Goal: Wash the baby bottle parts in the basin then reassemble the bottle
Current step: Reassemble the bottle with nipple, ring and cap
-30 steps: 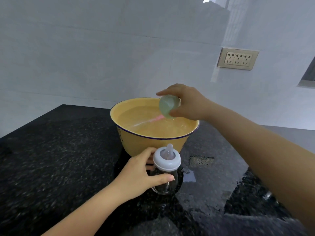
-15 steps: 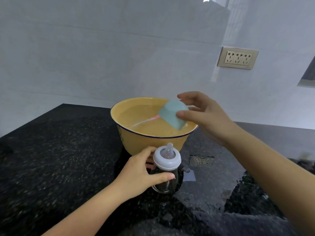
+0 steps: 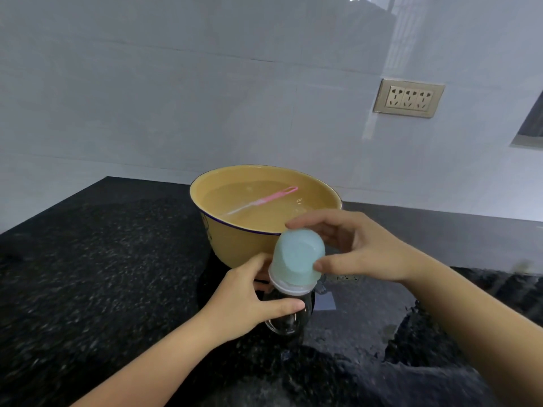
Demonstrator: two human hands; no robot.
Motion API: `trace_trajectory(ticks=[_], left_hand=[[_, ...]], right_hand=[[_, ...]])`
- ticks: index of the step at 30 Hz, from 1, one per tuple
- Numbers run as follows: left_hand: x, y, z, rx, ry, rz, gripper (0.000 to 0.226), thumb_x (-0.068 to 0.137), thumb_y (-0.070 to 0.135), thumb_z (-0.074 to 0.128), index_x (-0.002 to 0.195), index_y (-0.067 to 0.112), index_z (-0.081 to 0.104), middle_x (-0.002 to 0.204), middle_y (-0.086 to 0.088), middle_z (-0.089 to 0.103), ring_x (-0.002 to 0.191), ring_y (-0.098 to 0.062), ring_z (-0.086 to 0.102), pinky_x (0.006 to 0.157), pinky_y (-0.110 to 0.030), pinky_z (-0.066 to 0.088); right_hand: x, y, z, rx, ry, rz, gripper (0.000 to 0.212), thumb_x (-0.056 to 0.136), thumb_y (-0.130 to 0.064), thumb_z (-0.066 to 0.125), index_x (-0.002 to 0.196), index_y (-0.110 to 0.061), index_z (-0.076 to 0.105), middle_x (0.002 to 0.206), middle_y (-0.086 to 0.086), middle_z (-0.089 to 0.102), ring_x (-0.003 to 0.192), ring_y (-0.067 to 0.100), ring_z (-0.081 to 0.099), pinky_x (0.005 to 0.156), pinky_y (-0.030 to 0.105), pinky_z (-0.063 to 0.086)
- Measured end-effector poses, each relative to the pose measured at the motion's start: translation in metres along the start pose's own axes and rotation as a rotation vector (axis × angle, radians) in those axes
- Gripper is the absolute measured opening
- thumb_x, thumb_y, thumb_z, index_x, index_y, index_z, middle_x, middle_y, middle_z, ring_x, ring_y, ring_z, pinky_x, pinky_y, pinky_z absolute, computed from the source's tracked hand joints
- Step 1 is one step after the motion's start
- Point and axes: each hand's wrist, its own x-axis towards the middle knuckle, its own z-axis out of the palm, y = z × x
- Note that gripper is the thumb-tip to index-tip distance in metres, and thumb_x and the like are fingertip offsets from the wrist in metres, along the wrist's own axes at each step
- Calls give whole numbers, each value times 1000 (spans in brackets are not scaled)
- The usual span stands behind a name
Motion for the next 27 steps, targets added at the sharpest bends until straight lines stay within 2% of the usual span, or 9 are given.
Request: trace_trajectory(ticks=[2,4,8,11,18,20,23,25,27], left_hand=[[0,0,0,6,0,8,54,62,30,86,104,43,54,104,28,65,100,6,60,80,-11,49],[-1,0,0,9,4,15,55,62,30,86,105,42,55,104,25,66,100,5,61,81,-13,50],[-1,0,0,-2,-2,16,56,62,33,87,107,41,56,103,20,68,98,4,62,82,-16,51],[-1,0,1,-6,-9,26,59,54,49,81,108,40,56,104,25,67,98,3,63,83,-18,52],[-2,-1,0,-2,-16,33,58,57,50,79,109,41,57,104,22,67,98,2,63,86,-22,53],[-2,-1,0,3,-21,32,55,60,45,82,109,42,56,104,22,67,99,1,63,86,-22,53],[-2,-2,0,6,-8,35,55,59,47,81,108,41,56,103,21,68,99,1,63,86,-23,53],[-3,-2,0,5,-9,31,55,61,44,83,109,41,56,104,19,68,100,2,62,87,-22,53],[-2,-1,-2,27,-33,28,61,57,51,81,111,42,54,106,20,67,102,6,60,87,-19,51]], right_hand=[[-1,0,1,-68,-11,27,52,71,-1,68,118,-22,62,123,-6,64,115,12,59,101,30,45],[-2,-2,2,-150,-13,36,51,71,-4,67,116,-28,63,125,-13,61,116,9,57,101,30,44],[-1,-5,6,-295,62,19,38,70,-38,68,107,-43,65,113,-17,59,109,7,54,91,21,44],[1,-5,12,-379,161,-27,32,68,-53,68,99,-43,67,99,-17,60,95,6,56,80,17,45],[-2,4,17,-423,220,-139,31,72,-44,72,102,-34,69,97,-9,64,90,11,58,80,26,49],[-4,9,19,-429,250,-156,31,74,-44,71,104,-35,68,99,-8,64,94,10,58,83,29,49],[-6,12,23,-453,275,-170,30,77,-44,69,106,-39,65,101,-12,64,99,11,58,87,33,48],[-6,12,23,-455,268,-171,28,77,-44,68,105,-41,64,102,-13,64,100,11,58,88,33,48],[-6,10,22,-411,247,-143,29,76,-46,67,105,-42,65,103,-13,65,100,11,58,87,31,48]])
